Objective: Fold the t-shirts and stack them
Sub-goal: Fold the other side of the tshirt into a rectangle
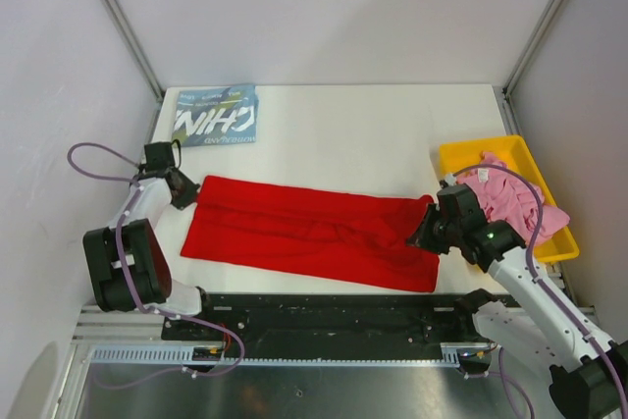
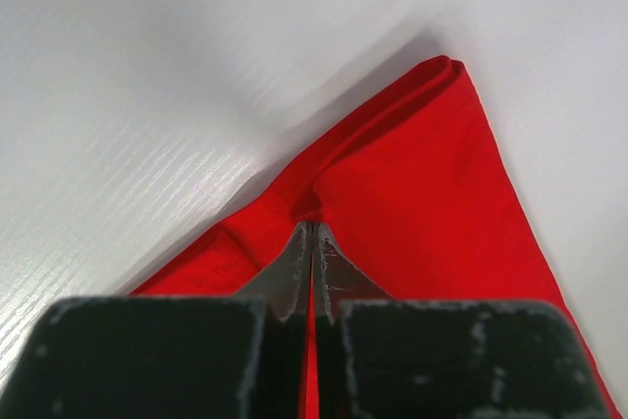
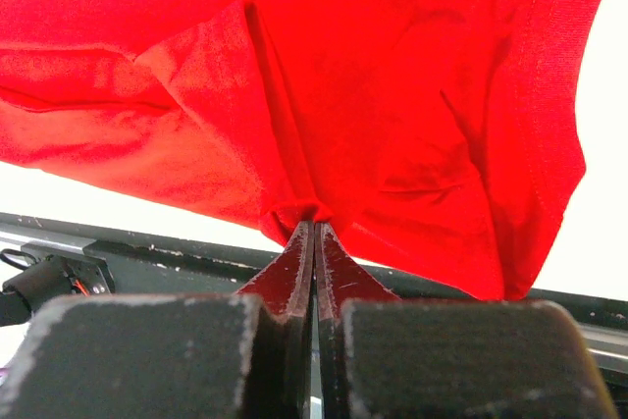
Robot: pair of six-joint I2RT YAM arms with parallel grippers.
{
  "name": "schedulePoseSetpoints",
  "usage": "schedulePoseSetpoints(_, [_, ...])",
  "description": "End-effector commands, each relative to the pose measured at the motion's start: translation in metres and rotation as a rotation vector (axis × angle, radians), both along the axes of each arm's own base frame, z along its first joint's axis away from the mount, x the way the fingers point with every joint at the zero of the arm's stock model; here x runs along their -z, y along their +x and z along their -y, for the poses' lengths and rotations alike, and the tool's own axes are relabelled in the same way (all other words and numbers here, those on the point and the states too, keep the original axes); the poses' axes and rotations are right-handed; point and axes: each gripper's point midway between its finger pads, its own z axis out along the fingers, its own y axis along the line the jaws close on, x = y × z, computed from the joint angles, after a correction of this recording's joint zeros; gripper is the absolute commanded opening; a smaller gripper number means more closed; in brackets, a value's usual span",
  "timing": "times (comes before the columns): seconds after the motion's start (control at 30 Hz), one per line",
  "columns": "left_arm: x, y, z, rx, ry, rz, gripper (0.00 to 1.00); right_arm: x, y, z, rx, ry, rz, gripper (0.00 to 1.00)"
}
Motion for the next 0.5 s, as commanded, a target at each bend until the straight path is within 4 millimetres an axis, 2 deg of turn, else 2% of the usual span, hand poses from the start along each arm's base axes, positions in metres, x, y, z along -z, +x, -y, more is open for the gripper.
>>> schedulePoseSetpoints(0.0, [0.001,-0.008,-0.006,-0.029,0.013,-0.002,0.0,0.003,-0.003,0.0,-0.001,-0.006,-0.019,0.0])
schedulePoseSetpoints(0.3, [0.028,-0.02,-0.005,-0.072,-0.03,-0.081,0.0,0.021,-0.012,-0.001,0.009,-0.006,-0.074,0.0])
schedulePoseSetpoints(0.47, [0.025,-0.019,-0.006,-0.078,-0.027,-0.073,0.0,0.017,-0.012,-0.001,0.011,0.007,-0.056,0.0])
